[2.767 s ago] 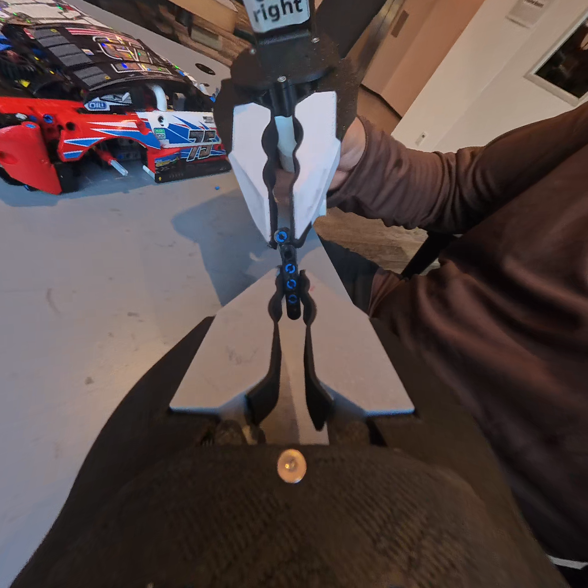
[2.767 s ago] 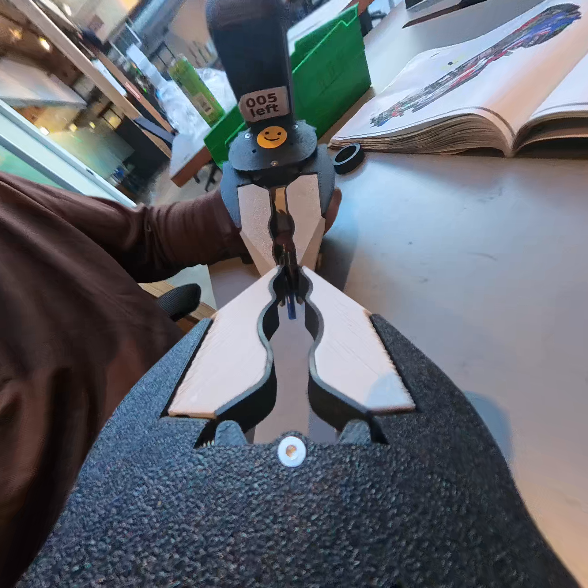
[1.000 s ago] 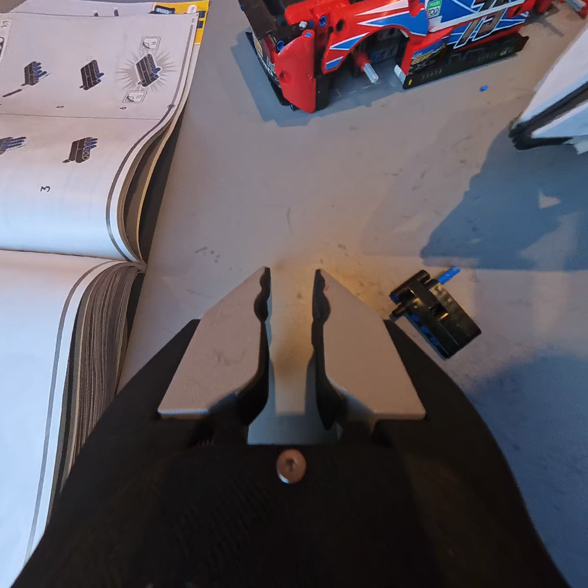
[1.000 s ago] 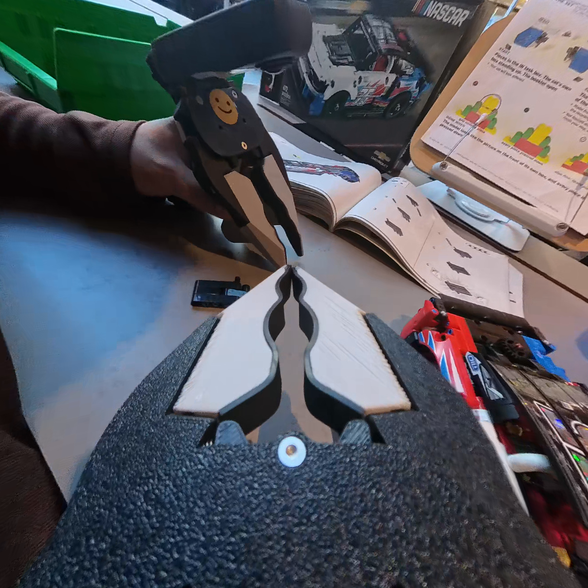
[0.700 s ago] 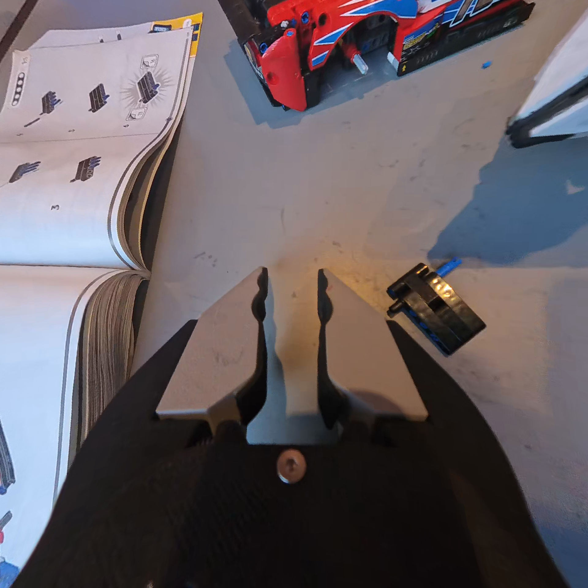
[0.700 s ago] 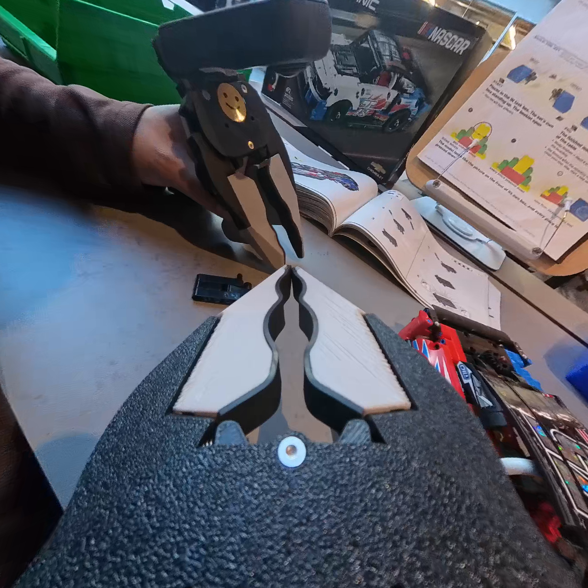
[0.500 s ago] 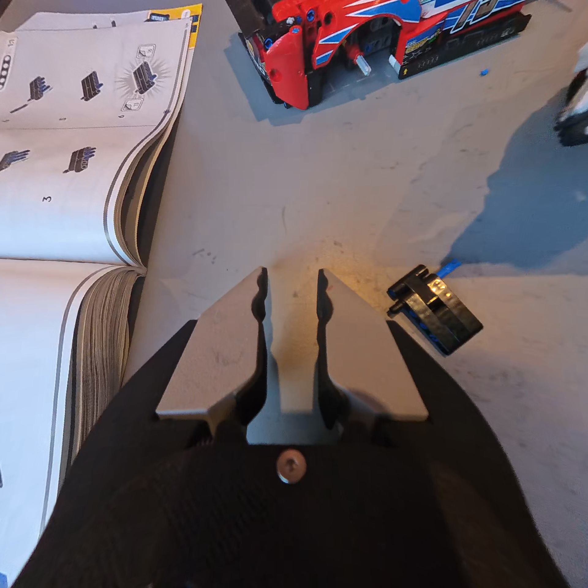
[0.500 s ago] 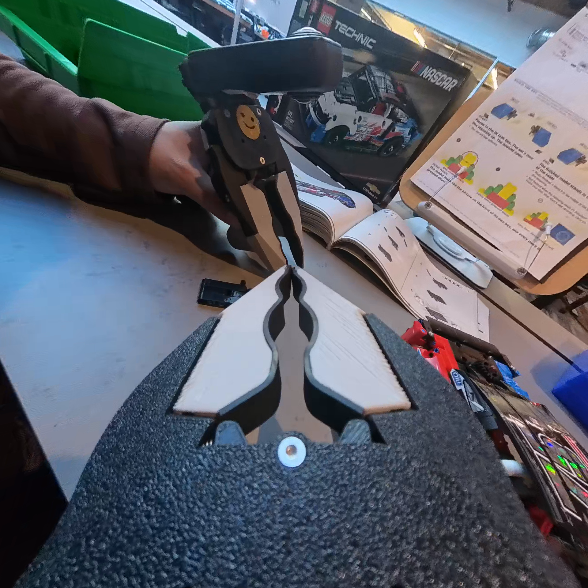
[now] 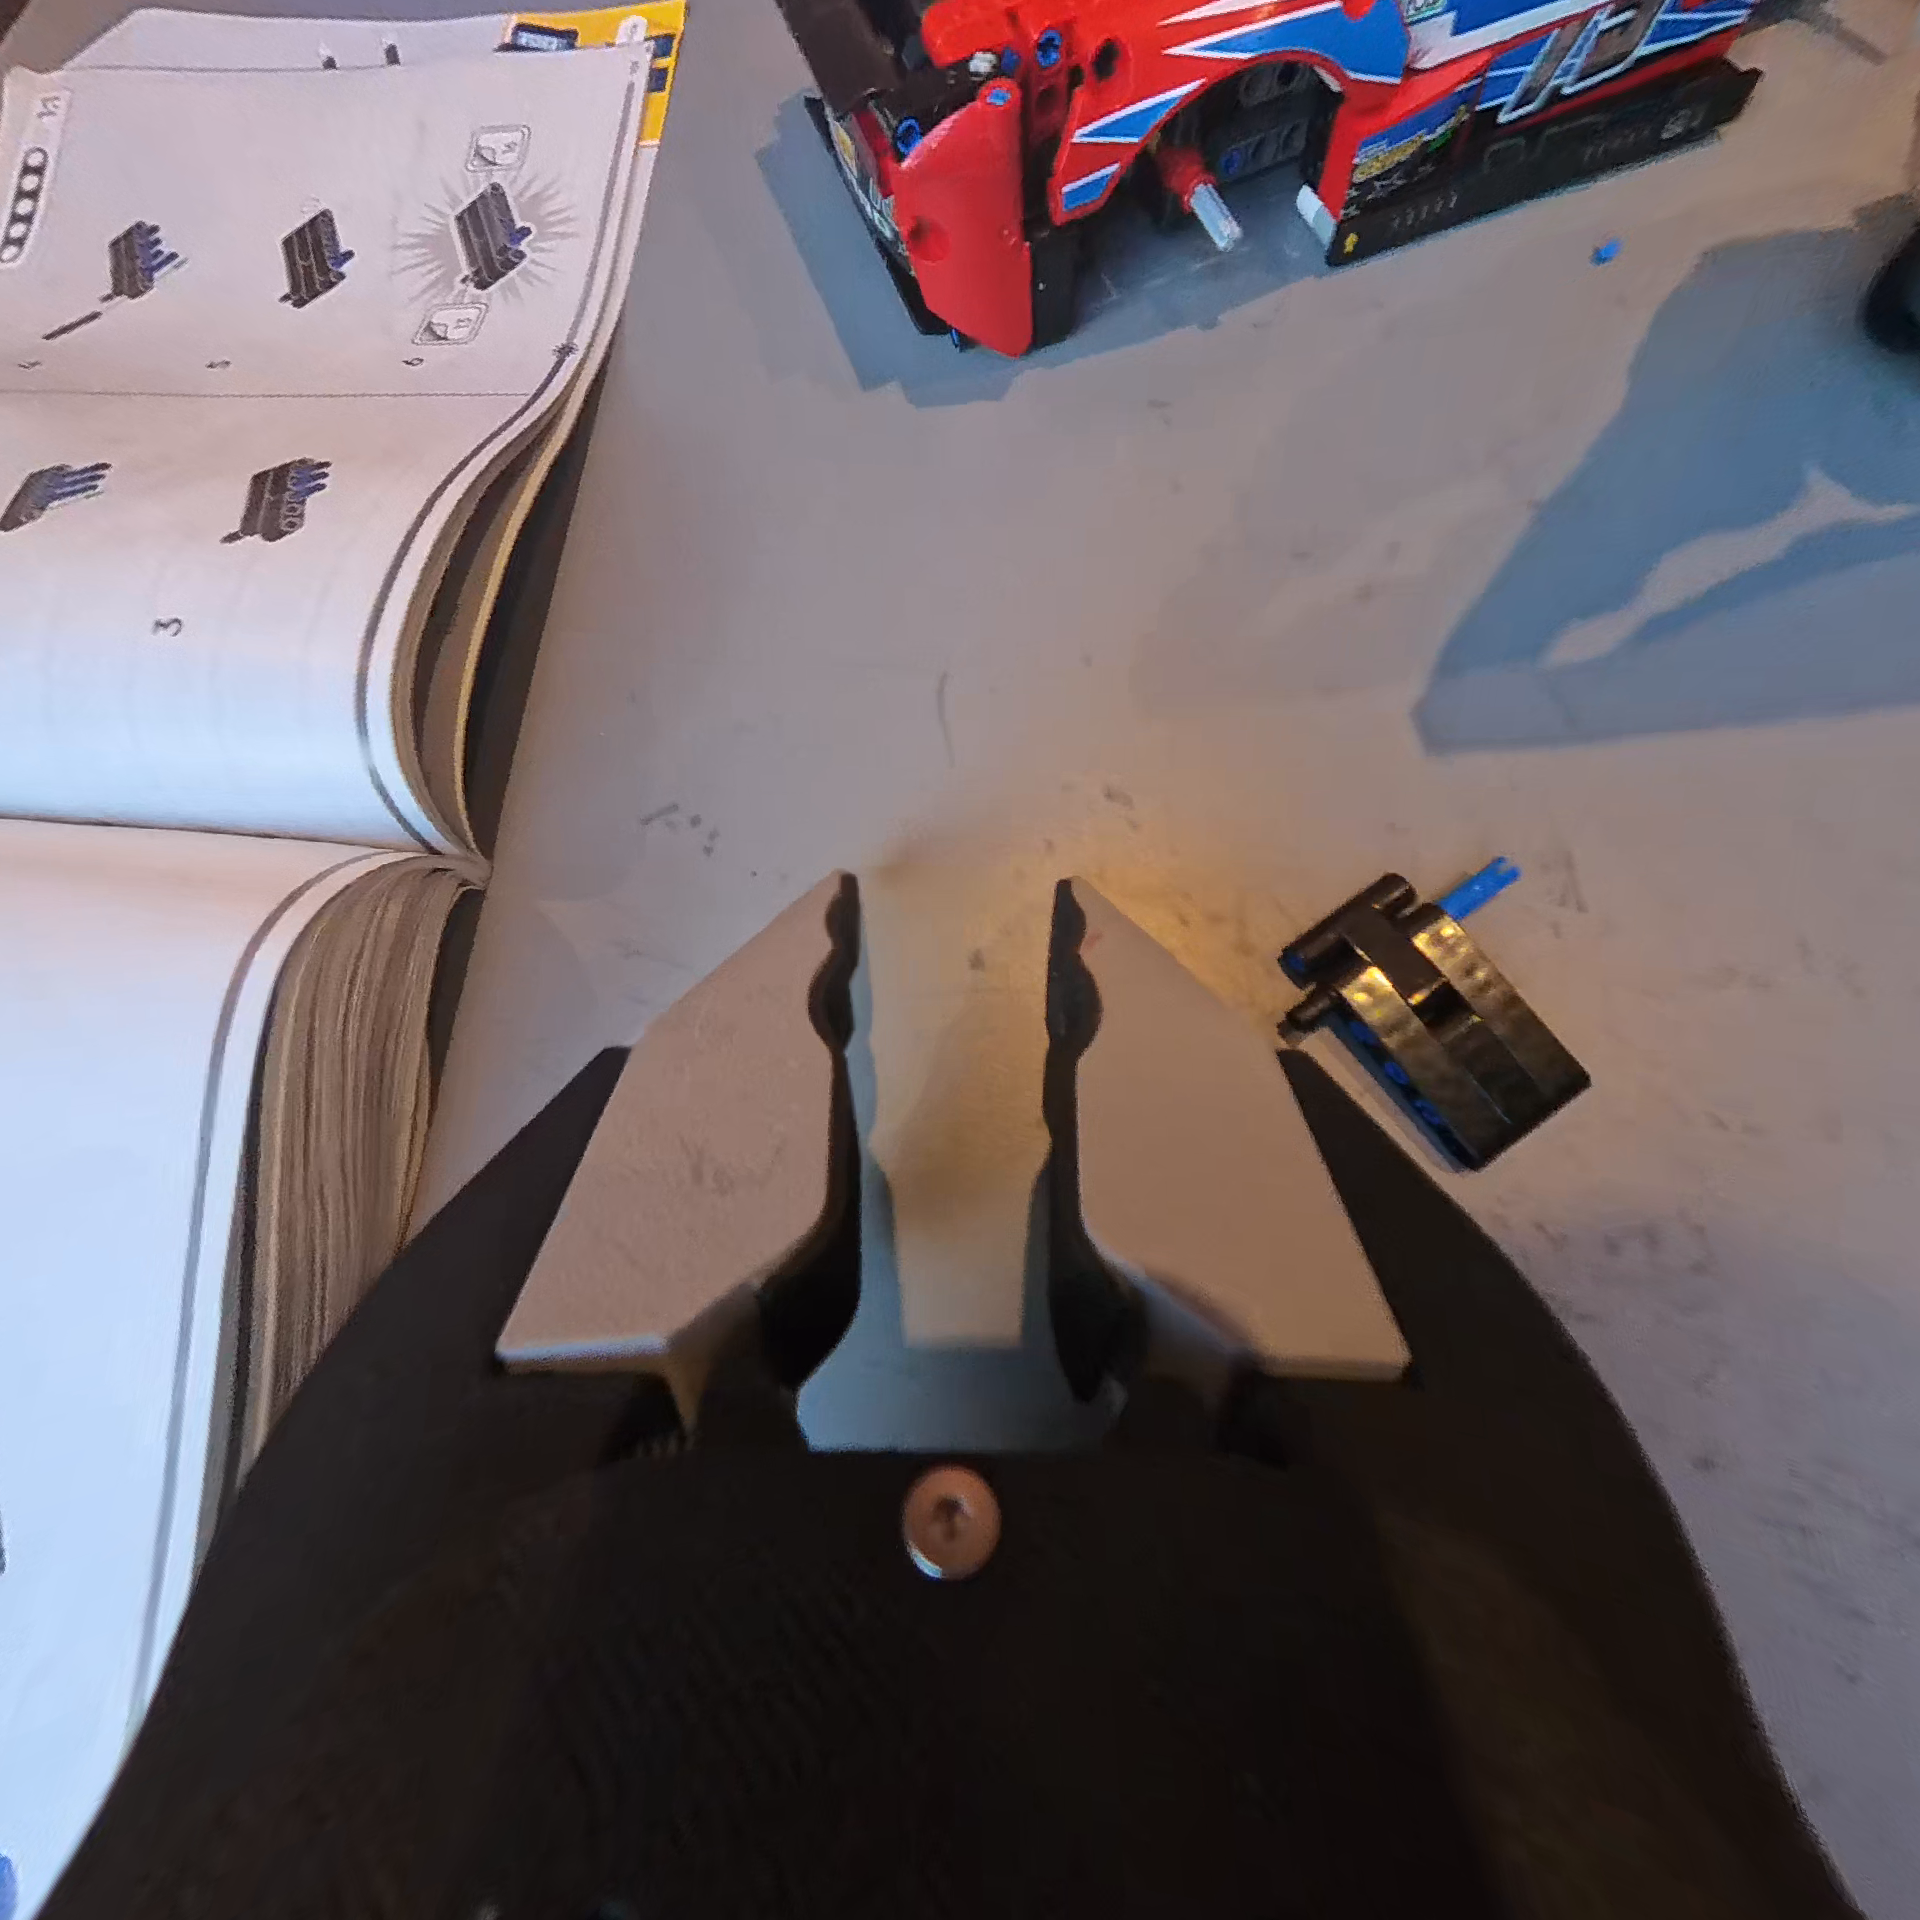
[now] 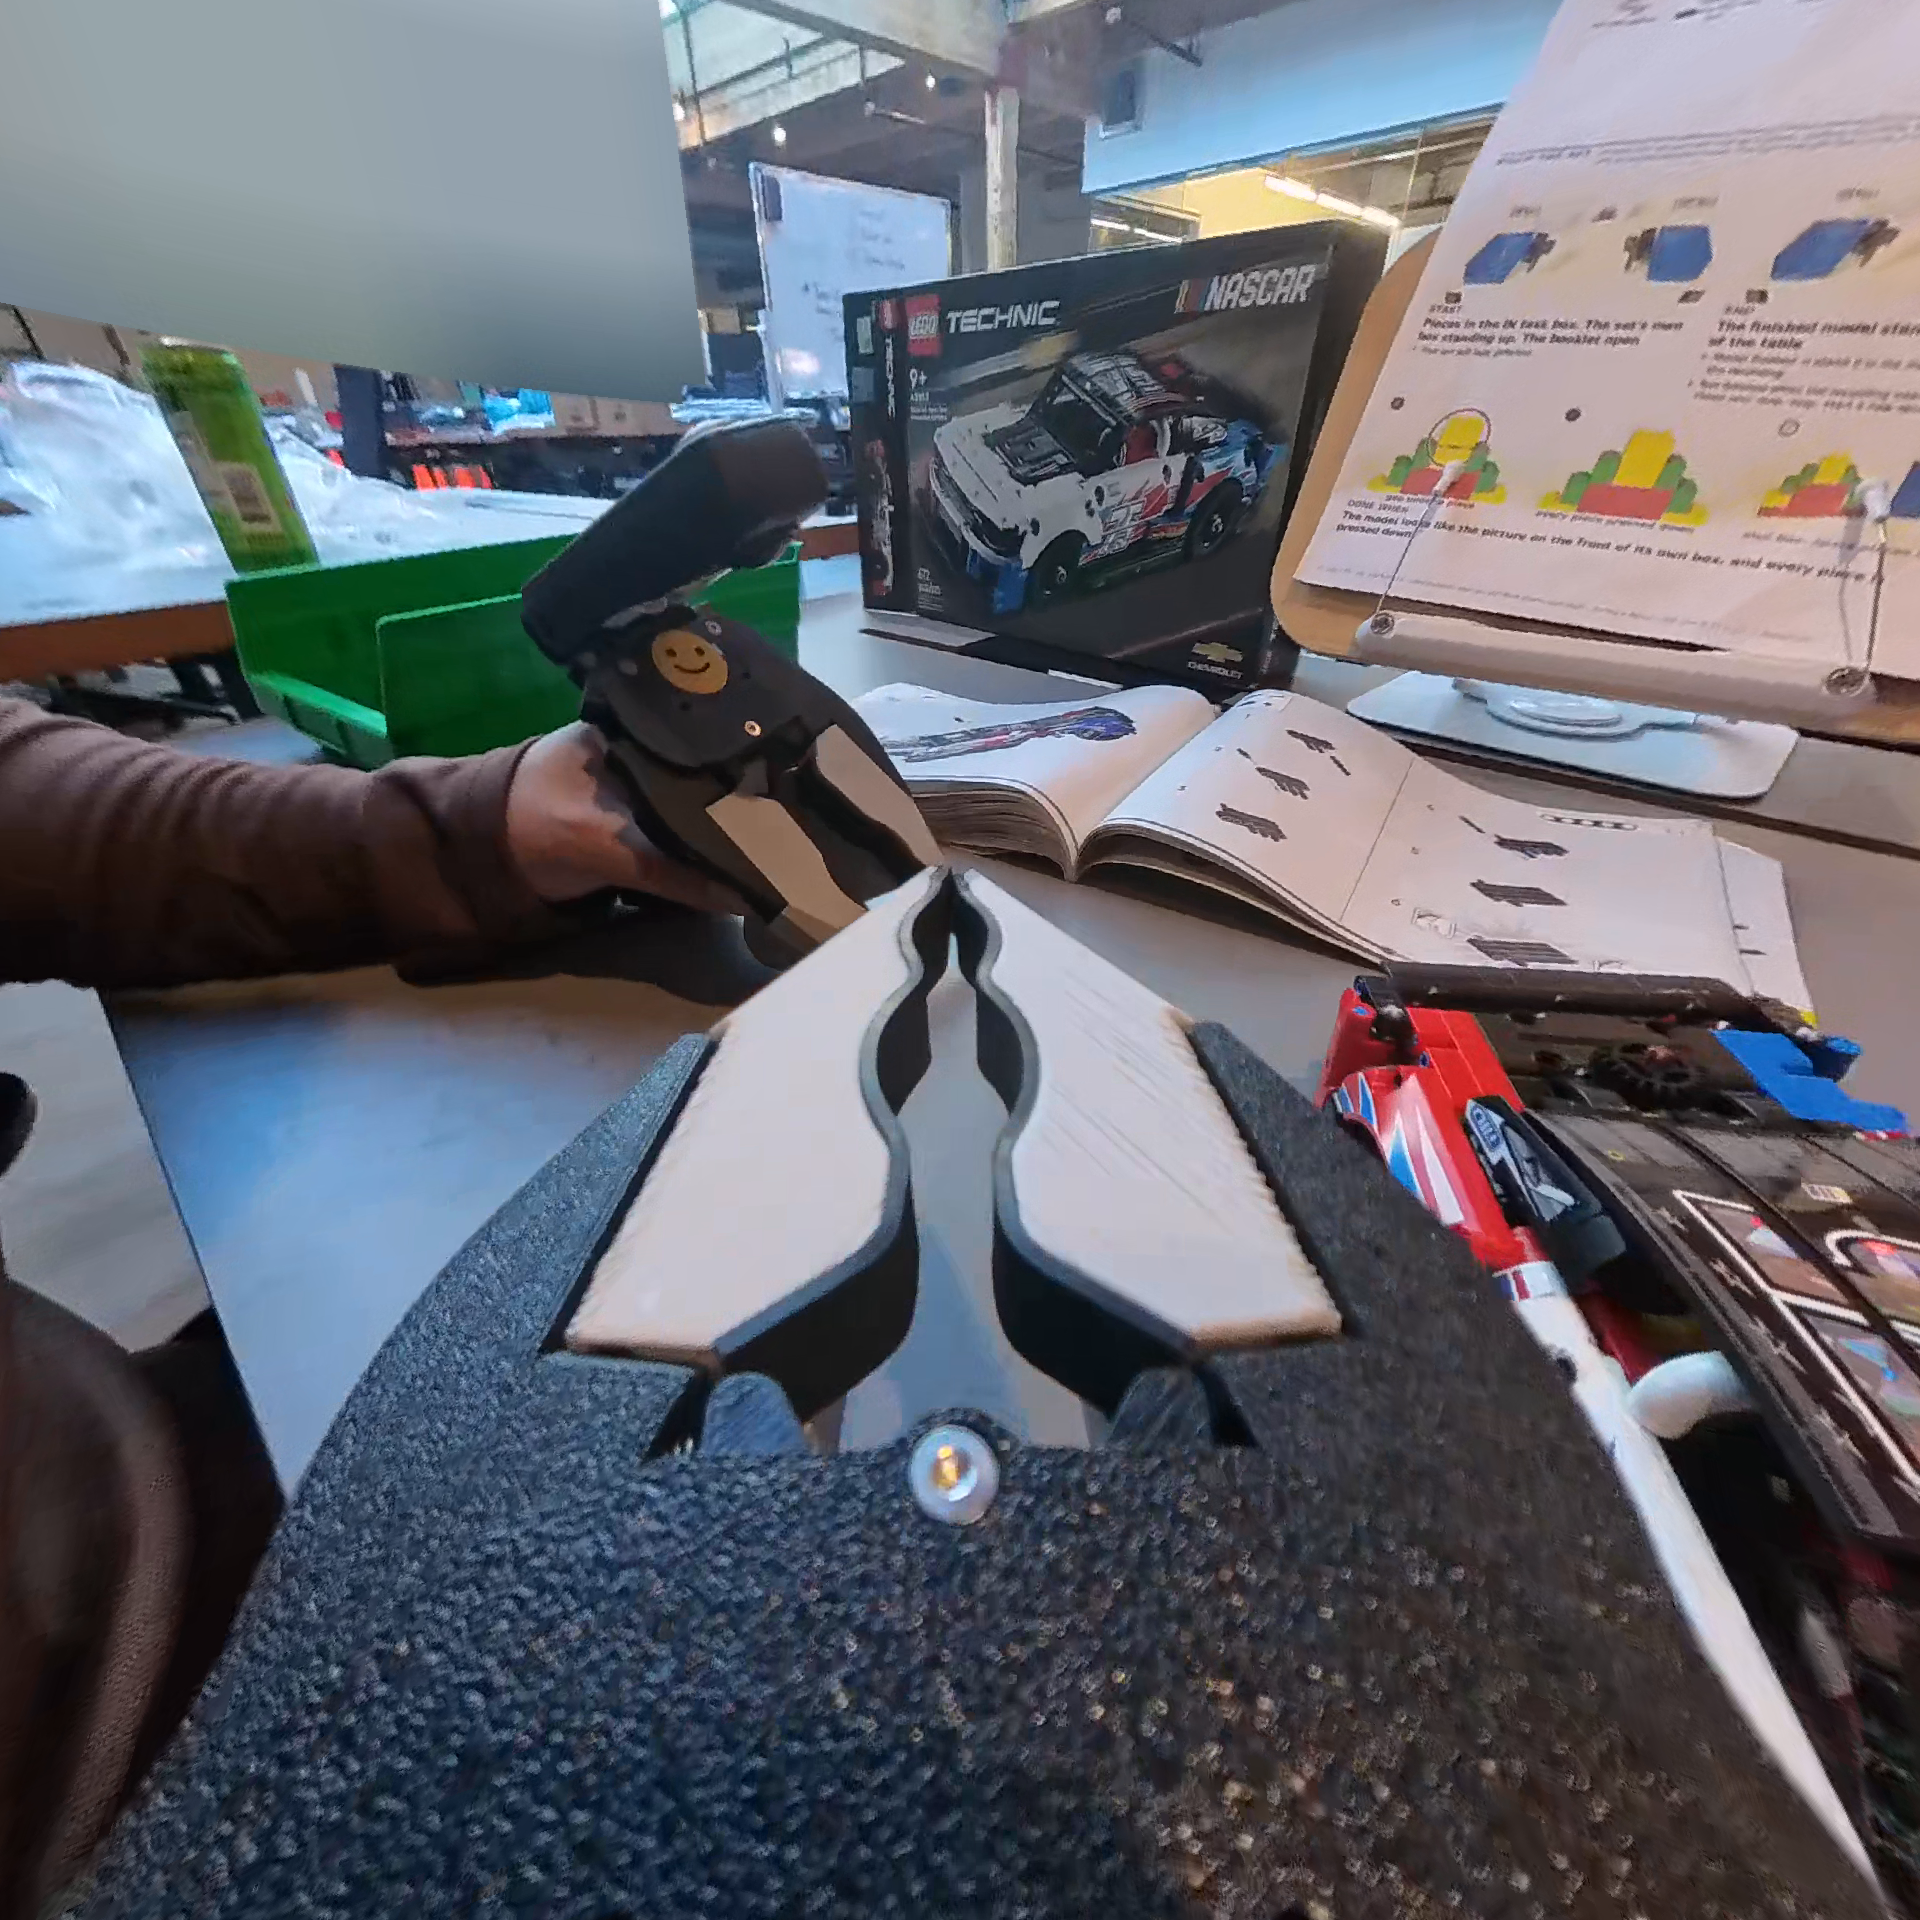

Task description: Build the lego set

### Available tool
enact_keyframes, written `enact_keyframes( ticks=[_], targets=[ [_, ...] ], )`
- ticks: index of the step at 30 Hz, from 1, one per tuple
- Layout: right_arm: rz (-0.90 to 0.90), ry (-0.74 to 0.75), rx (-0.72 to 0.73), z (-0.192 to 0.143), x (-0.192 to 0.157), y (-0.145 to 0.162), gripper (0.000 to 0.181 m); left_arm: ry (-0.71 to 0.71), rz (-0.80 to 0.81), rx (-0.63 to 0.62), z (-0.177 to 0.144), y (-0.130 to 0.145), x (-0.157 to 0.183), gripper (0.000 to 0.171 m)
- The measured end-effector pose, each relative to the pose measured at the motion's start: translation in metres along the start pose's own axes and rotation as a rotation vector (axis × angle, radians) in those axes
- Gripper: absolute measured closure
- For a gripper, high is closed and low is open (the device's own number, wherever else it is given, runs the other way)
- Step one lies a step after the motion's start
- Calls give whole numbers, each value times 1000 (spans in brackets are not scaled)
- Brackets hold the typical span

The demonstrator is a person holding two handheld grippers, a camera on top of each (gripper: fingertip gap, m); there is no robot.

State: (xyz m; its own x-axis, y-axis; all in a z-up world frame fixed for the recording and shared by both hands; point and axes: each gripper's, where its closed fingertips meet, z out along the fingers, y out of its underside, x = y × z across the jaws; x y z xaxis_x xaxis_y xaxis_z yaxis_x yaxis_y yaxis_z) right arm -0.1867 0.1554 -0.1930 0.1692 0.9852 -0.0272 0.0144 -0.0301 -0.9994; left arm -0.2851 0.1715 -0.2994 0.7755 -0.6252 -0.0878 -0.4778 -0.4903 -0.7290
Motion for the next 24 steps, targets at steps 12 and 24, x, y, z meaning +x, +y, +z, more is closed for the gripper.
enact_keyframes(
  ticks=[12,24],
  targets=[
    [-21,-34,18,-2,-6,-2,181,-149,-214,140,-25,-142,-96,89],
    [-110,-14,132,-90,-16,-84,177,2,-321,179,-28,-96,-9,96]
  ],
)
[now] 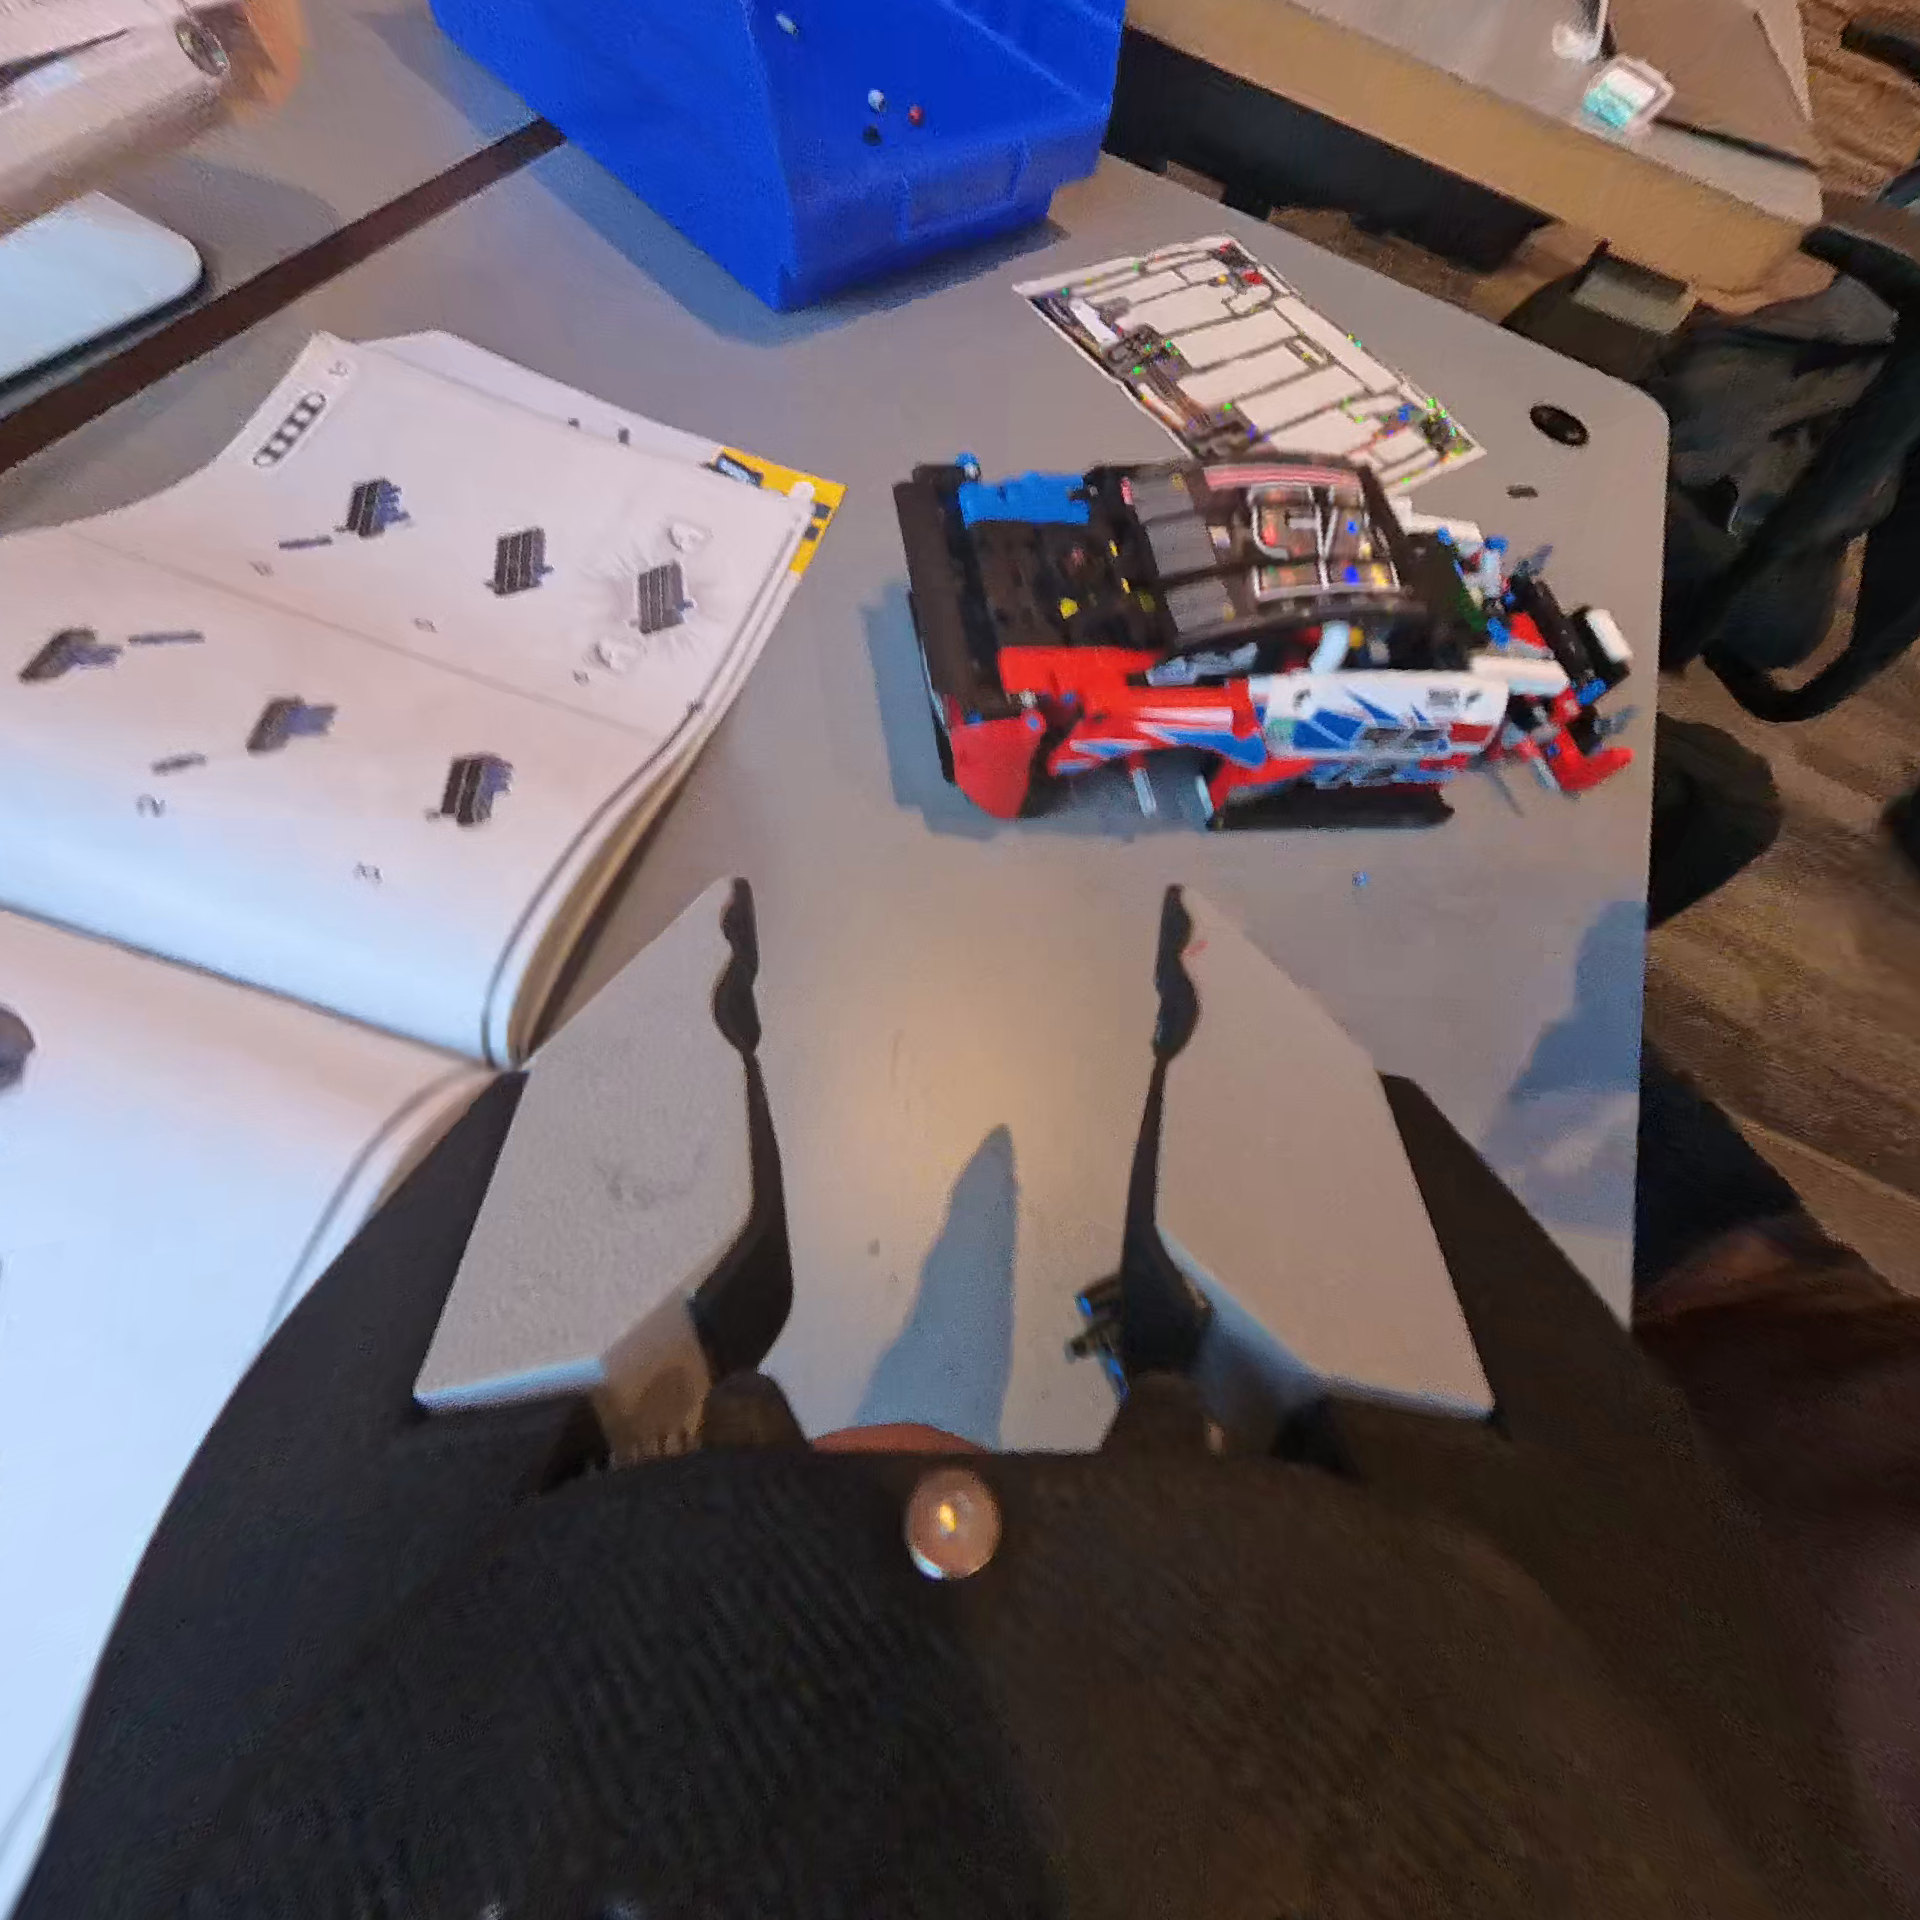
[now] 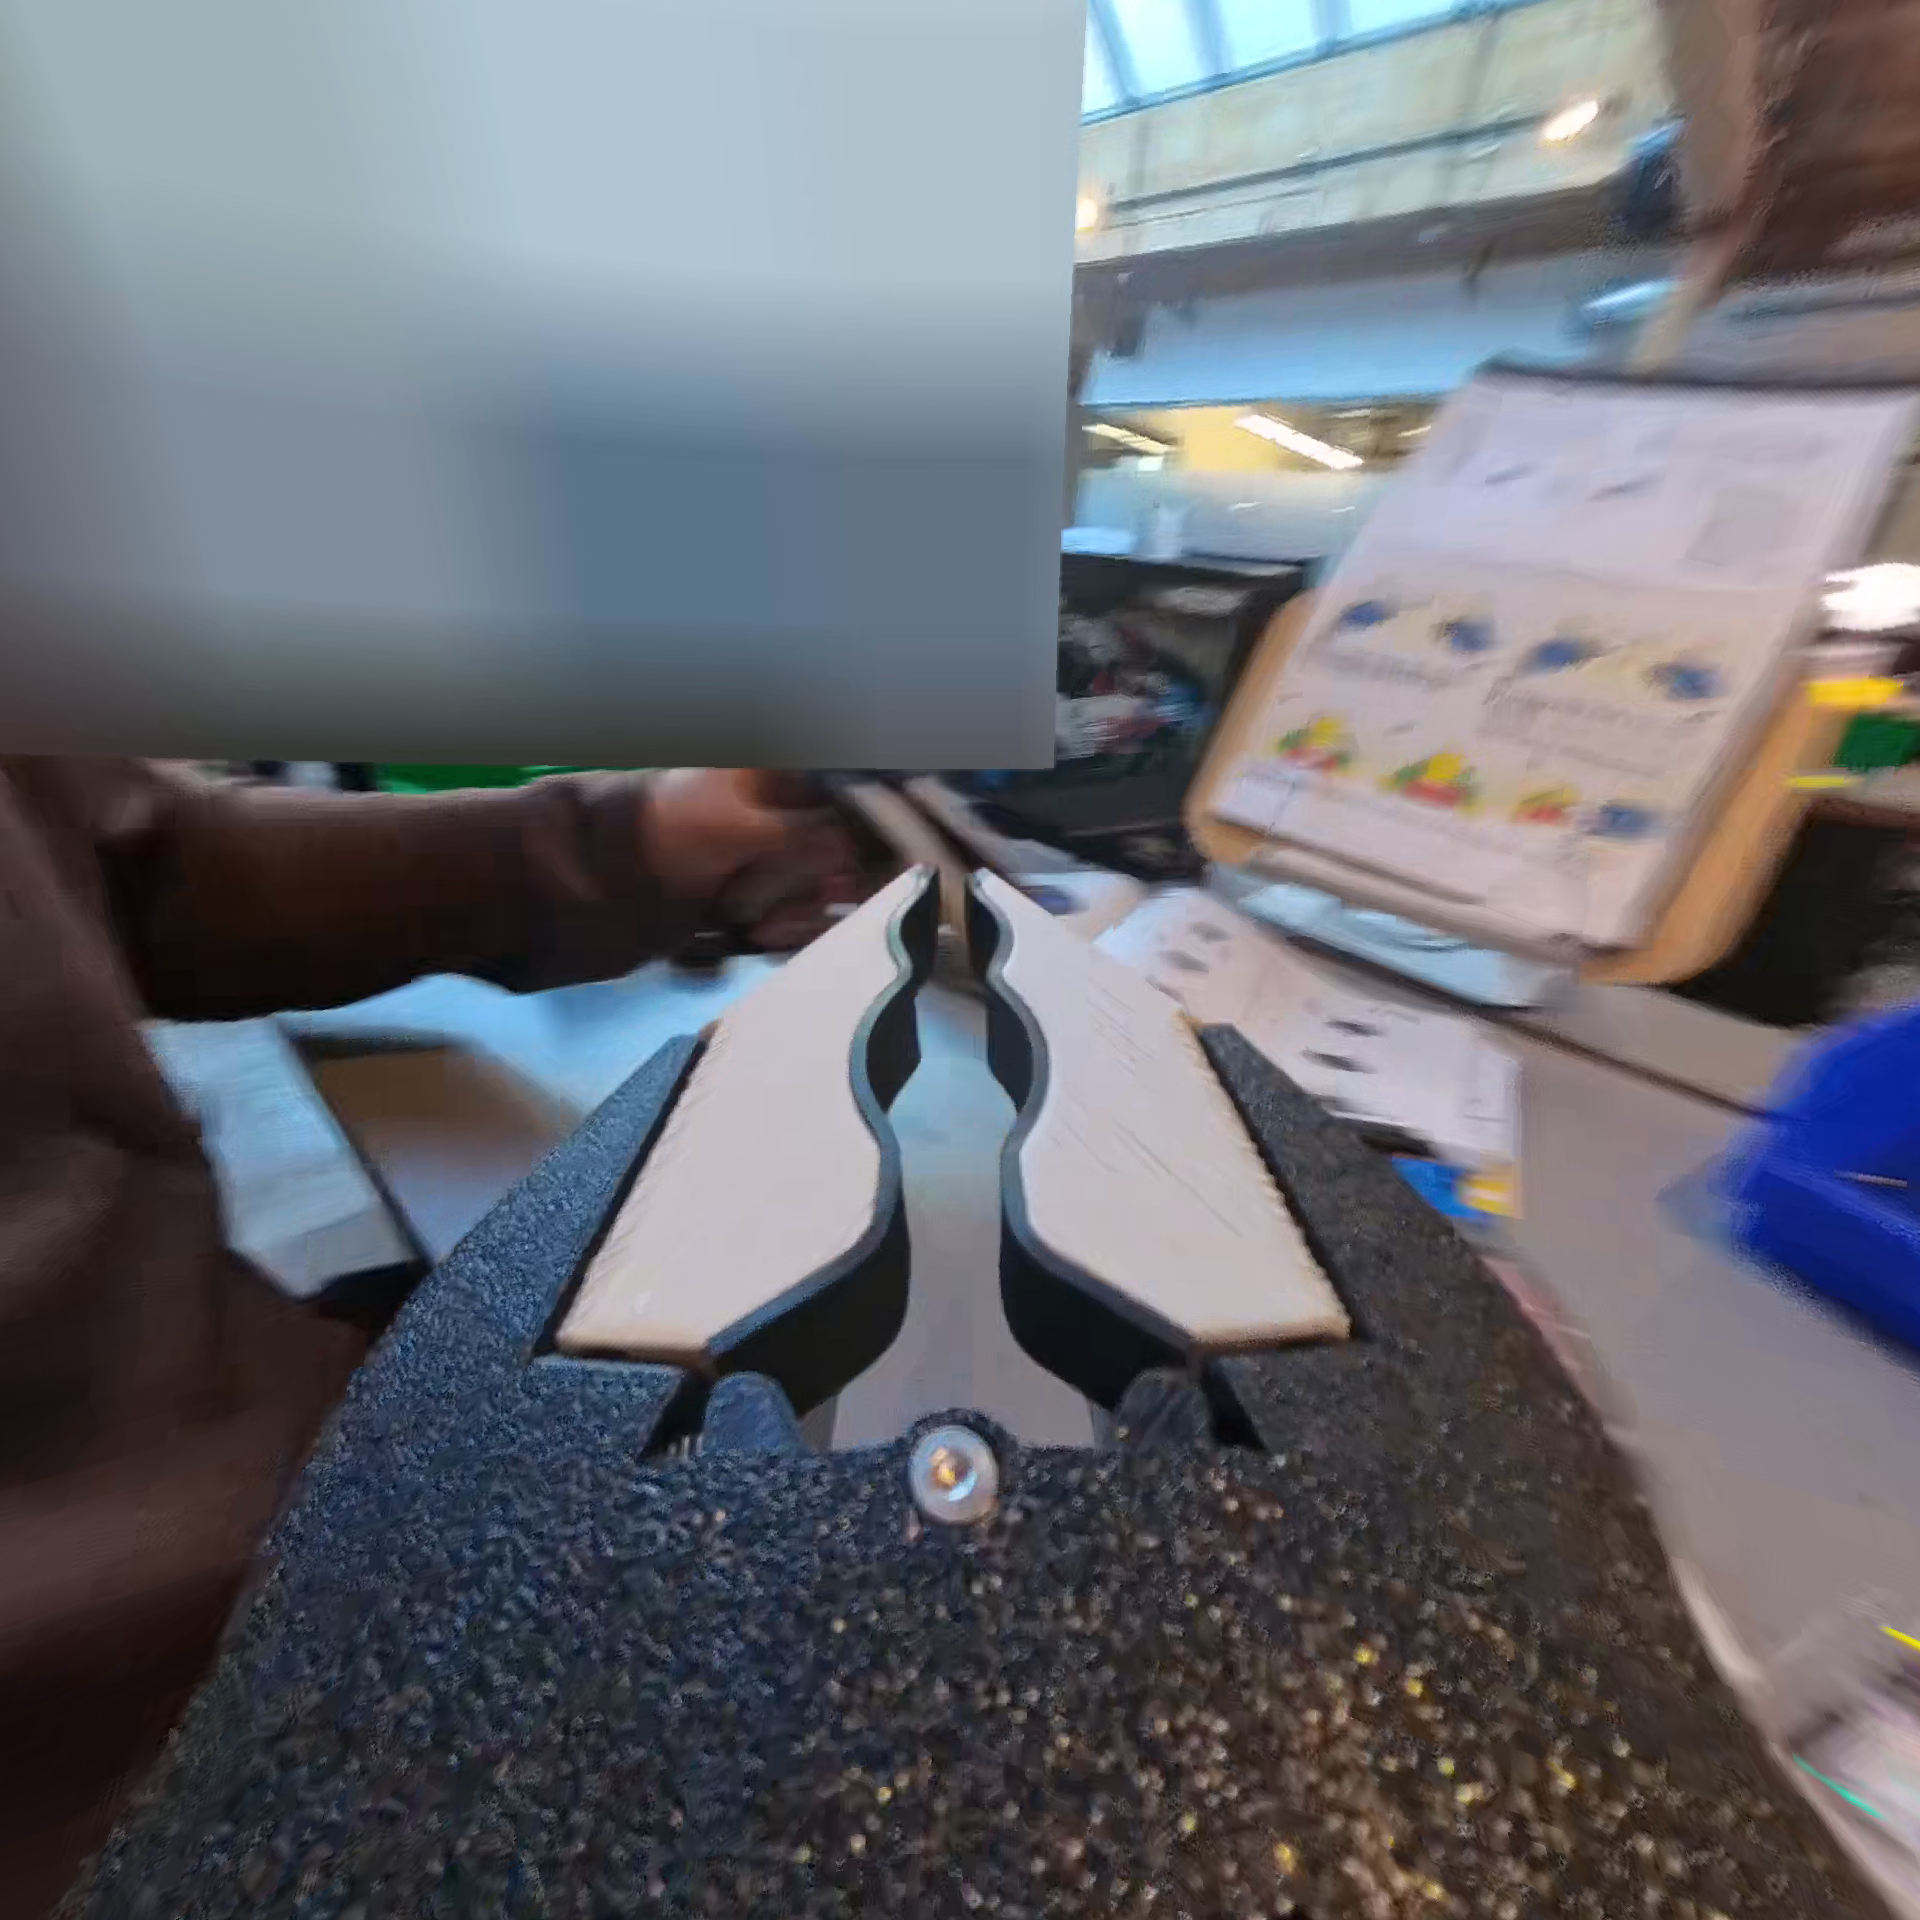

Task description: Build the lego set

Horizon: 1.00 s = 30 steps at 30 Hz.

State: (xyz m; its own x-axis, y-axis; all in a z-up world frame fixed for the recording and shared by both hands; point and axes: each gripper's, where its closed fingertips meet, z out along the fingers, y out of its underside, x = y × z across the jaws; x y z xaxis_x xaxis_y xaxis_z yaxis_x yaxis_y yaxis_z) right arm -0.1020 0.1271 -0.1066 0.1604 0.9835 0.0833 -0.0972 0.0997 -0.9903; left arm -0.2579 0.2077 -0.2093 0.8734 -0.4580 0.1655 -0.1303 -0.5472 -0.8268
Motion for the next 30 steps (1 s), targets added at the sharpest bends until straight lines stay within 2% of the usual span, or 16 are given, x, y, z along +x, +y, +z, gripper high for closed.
enact_keyframes(
  ticks=[2,3,4,5,6,8,10,12,16,17,18,19,21,23,27,30],
  targets=[
    [-64,215,-43,-45,54,-20,181,-13,-3,20,-10,15,8,94],
    [-49,343,-105,-72,91,-17,180,-11,-14,26,-14,21,13,92],
    [-6,444,-186,-100,126,-6,168,0,-26,29,-15,27,19,91],
    [51,508,-279,-126,157,12,147,17,-40,27,-16,32,27,91],
    [92,547,-383,-149,183,33,135,36,-53,26,-15,35,36,90],
    [87,537,-596,-181,216,79,136,82,-65,30,-11,37,56,90],
    [122,427,-762,-185,228,120,136,125,-50,16,-2,37,76,90],
    [187,375,-856,-176,244,150,149,141,-26,-19,10,39,90,90],
    [212,401,-998,-161,275,189,123,234,-33,-63,33,35,128,89],
    [193,396,-1048,-164,275,197,131,249,-22,-68,37,33,136,88],
    [192,346,-1070,-166,266,204,153,249,-4,-79,41,34,142,88],
    [224,278,-1046,-164,252,205,180,240,15,-90,45,36,146,88],
    [248,256,-1012,-169,242,203,177,232,36,-103,51,42,152,90],
    [172,309,-973,-175,250,191,146,264,26,-112,59,48,163,91],
    [150,314,-826,-189,246,146,149,285,56,-144,75,53,177,92],
    [138,287,-908,-225,240,165,169,266,87,-154,82,51,181,94]
  ],
)
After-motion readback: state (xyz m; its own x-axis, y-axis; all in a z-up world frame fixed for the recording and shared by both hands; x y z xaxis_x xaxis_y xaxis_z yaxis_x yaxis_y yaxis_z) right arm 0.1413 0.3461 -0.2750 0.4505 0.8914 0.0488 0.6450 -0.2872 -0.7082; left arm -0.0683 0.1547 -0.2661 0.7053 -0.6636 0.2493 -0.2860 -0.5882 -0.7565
